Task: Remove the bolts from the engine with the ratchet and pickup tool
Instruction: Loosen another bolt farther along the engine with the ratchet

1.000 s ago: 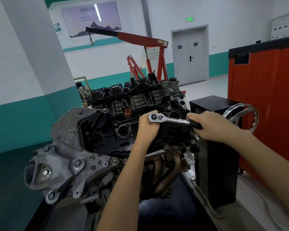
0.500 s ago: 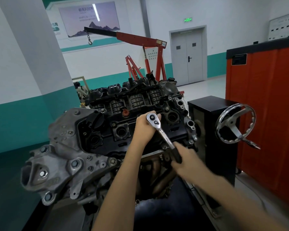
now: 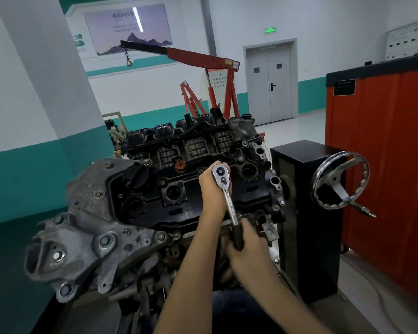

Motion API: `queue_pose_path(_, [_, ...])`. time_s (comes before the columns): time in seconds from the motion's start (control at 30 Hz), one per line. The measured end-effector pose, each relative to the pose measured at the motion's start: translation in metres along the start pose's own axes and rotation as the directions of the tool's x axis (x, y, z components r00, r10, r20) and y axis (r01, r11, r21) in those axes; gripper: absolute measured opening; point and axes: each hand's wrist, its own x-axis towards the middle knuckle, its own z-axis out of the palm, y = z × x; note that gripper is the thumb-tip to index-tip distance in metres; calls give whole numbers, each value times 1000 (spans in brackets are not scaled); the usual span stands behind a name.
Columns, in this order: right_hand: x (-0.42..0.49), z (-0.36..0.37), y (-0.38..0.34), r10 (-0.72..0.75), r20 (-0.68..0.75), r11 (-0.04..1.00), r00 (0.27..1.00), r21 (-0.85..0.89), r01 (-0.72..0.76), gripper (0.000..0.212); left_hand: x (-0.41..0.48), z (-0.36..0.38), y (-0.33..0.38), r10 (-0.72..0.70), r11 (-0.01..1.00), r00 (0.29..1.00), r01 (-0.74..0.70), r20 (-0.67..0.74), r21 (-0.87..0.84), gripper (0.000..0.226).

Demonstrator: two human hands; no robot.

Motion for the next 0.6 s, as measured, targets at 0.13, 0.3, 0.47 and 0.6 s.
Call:
queue_pose_path(0.13, [1,7,-1,-30,78,1000,996,-4,31,24,-4,-18,-2,63,981,995,-75,77,177,40])
queue_pose_path(0.3, [45,-83,1,-150,291,872,945,-411,265,27,10,-26,8,46,904,948,-174,315,390,54])
queue_pose_path(0.47, [91,-126,-17,-243,288,438,926,-820,369,27,8,-18,7,74,901,966,-171,248,398,54])
queue_pose_path(0.6, [40,-75,3,-127,156,848,979,-495,189,22,5,-6,0,100,956,993,-112,57,270,55])
